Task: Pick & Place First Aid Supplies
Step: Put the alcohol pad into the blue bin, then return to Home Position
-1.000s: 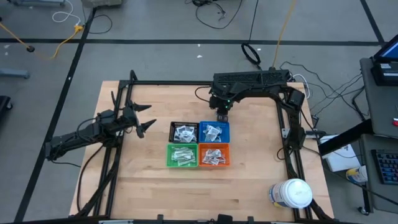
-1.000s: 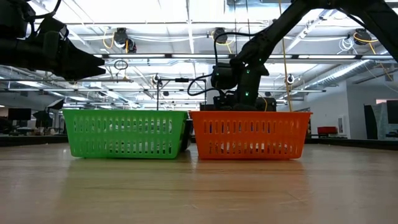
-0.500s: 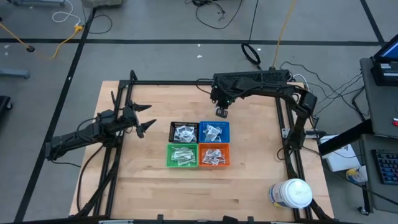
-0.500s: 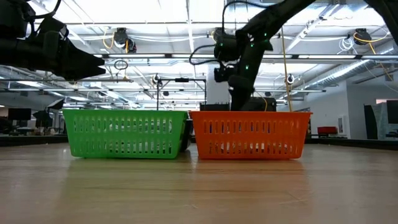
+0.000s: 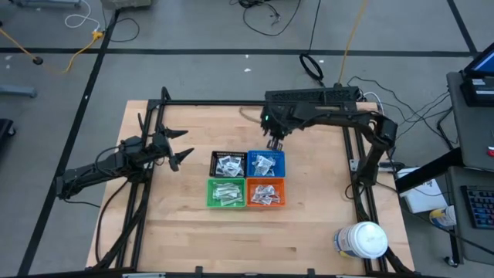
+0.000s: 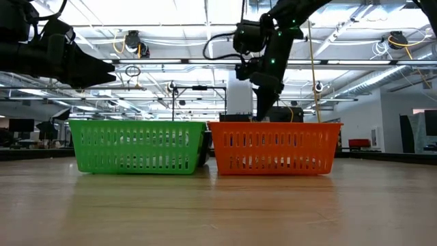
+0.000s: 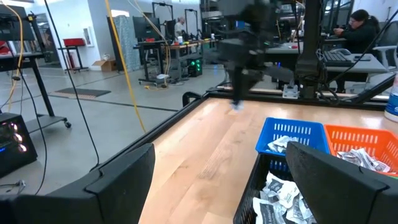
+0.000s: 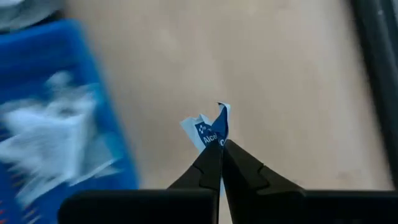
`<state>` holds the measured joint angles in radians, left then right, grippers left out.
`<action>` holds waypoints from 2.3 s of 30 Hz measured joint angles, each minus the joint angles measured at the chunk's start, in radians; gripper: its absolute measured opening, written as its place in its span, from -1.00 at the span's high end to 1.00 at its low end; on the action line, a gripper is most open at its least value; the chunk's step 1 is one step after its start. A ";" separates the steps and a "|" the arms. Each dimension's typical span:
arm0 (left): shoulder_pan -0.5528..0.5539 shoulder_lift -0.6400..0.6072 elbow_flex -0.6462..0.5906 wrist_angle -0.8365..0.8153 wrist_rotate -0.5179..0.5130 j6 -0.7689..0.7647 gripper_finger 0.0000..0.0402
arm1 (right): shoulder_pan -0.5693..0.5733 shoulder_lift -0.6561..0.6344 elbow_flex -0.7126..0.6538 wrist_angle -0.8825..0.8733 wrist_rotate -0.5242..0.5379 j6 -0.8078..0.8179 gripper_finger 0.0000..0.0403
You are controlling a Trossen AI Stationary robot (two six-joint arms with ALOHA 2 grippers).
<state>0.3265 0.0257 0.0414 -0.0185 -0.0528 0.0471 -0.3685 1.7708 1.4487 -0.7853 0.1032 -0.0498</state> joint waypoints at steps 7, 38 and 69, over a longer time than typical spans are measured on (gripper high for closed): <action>0.000 0.000 0.000 0.000 0.000 0.000 -0.82 | 0.144 -0.028 0.000 -0.016 -0.005 -0.004 0.99; 0.000 0.000 0.000 0.000 0.000 0.000 -0.82 | 0.310 -0.047 -0.186 0.296 -0.023 0.039 0.98; 0.000 0.000 0.000 -0.002 0.001 0.000 -0.82 | 0.140 -0.277 -0.418 0.759 -0.025 0.117 -0.02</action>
<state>0.3267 0.0261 0.0414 -0.0203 -0.0522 0.0471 -0.2282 1.4941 1.0303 -0.0259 0.0780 0.0669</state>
